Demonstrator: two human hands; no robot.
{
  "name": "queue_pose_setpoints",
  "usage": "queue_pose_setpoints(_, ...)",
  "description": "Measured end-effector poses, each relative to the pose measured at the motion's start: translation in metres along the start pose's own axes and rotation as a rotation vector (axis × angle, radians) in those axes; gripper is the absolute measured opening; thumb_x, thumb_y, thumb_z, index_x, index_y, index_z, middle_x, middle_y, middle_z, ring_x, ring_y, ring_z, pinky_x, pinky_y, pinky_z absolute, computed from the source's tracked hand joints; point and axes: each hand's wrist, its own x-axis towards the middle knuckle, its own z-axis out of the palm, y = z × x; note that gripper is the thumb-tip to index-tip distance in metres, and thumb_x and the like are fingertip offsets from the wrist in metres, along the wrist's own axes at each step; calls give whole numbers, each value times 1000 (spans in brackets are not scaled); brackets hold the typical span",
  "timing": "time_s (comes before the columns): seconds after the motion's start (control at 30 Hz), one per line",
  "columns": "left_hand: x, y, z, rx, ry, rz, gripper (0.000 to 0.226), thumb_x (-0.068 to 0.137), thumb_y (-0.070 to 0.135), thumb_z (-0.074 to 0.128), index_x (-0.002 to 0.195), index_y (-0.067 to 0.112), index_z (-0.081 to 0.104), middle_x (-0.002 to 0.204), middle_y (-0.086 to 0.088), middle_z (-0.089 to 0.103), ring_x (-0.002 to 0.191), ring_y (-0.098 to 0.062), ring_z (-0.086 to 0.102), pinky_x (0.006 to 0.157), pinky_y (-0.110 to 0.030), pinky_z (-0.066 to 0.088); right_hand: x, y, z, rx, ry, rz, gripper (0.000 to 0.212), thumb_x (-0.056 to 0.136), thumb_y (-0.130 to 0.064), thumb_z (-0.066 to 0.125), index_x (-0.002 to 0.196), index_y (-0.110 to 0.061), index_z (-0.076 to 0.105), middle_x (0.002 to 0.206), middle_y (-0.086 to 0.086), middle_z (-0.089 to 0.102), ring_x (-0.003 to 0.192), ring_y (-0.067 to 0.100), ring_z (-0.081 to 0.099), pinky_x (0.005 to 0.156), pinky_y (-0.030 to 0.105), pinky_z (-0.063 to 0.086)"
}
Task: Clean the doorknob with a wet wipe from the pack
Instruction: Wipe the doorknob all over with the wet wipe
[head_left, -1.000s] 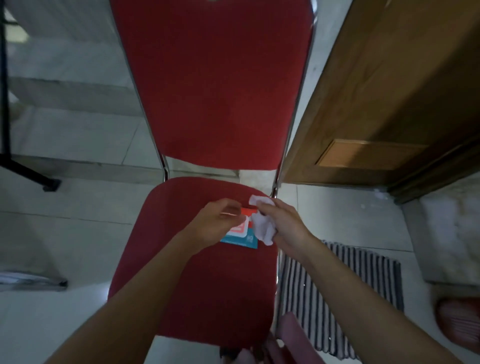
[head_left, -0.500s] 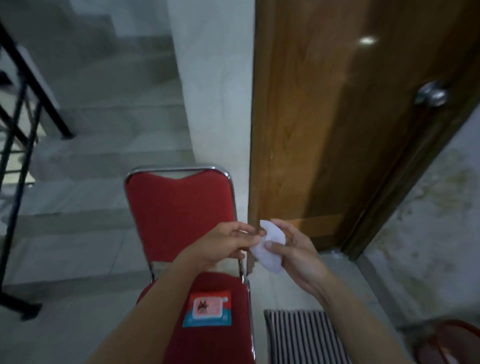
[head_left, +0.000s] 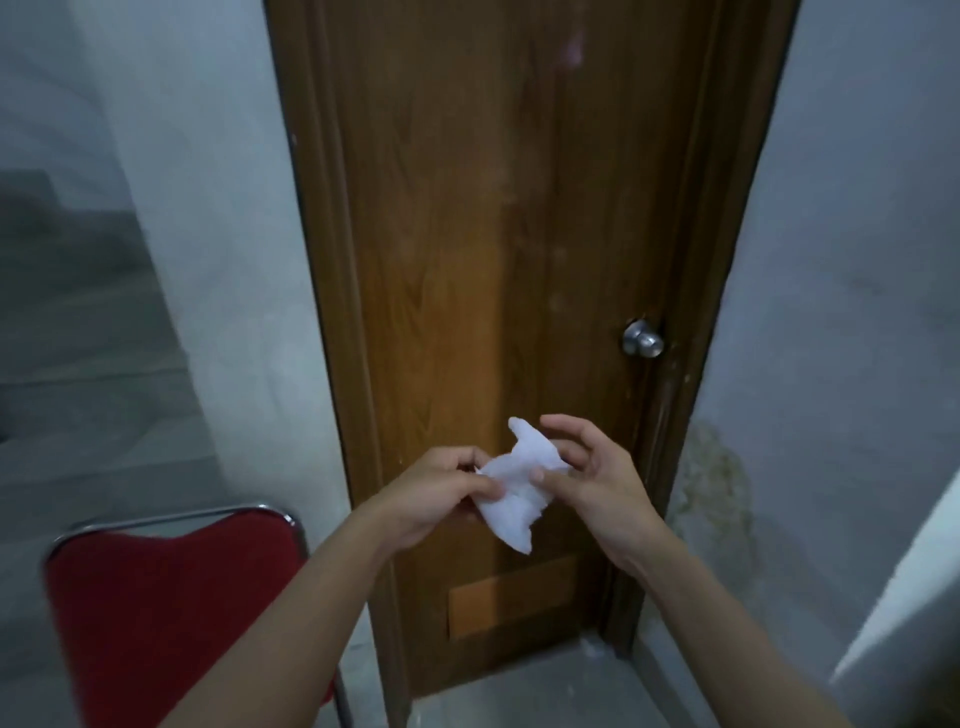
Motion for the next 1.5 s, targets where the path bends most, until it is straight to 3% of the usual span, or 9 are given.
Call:
queue_pose_setpoints(0.37,64,31,88,-522,37,-72,25,93,8,37,94,4,62,77,-10,72,73,-17,70,59,-24,58,-14,7,-99,-513,-27,-291,21,67,-20,77,77,-36,68,85,-14,64,100,4,54,80,11,42)
queue_pose_setpoints(0.5,85,30,109,-505,134,-62,22,93,7,39,100,3,59,86,-10,70,82,-17,68,62,-24,56,-13,15,-128,-442,23,-221,23,69,-46,63,60,-27,71,71,-7,67,90,5,54,78,26,40)
queue_pose_setpoints(0.63,102,29,122,-435,146,-44,21,92,8,43,109,6,54,100,-11,67,89,-17,66,70,-25,55,8,17,-138,-575,334,-325,2,78,-25,68,78,-27,70,79,-18,62,82,6,58,67,22,44)
queue_pose_setpoints(0.8,136,33,124,-474,-10,-43,27,92,11,37,110,8,58,92,-11,68,85,-21,66,73,-30,51,38,33,-146,-683,143,-348,33,76,-23,70,108,-26,66,107,-21,55,107,-3,45,78,12,39)
queue_pose_setpoints(0.97,193,28,113,-572,-202,-80,45,79,30,46,115,4,53,93,-13,62,83,-23,62,79,-34,48,82,60,-164,-810,250,-356,28,75,-20,72,103,-19,68,99,-20,55,91,-11,50,67,4,40)
queue_pose_setpoints(1.1,270,27,107,-127,-157,0,55,68,41,70,116,17,55,109,-6,64,99,-18,64,89,-34,52,149,79,-191,-782,327,-347,11,78,-11,68,88,-15,72,85,-12,62,79,-8,60,68,4,45)
queue_pose_setpoints(1.23,336,39,94,9,-45,148,11,84,19,62,93,23,66,93,-1,69,88,-12,66,74,-25,55,207,83,-217,-739,415,-284,7,76,-19,72,83,-17,72,90,-13,64,78,-7,60,64,7,45)
queue_pose_setpoints(1.37,407,48,76,57,-85,189,17,86,21,58,76,28,70,75,6,67,74,-8,63,67,-25,50,267,86,-233,-436,307,-156,35,78,-17,70,110,-28,63,106,-19,64,99,-6,61,77,13,52)
queue_pose_setpoints(1.5,460,48,70,108,-130,278,14,87,26,56,86,18,69,74,5,66,65,-3,61,59,-15,46,313,102,-254,-490,385,-208,30,80,-9,67,101,-31,63,101,-10,68,94,1,63,74,10,51)
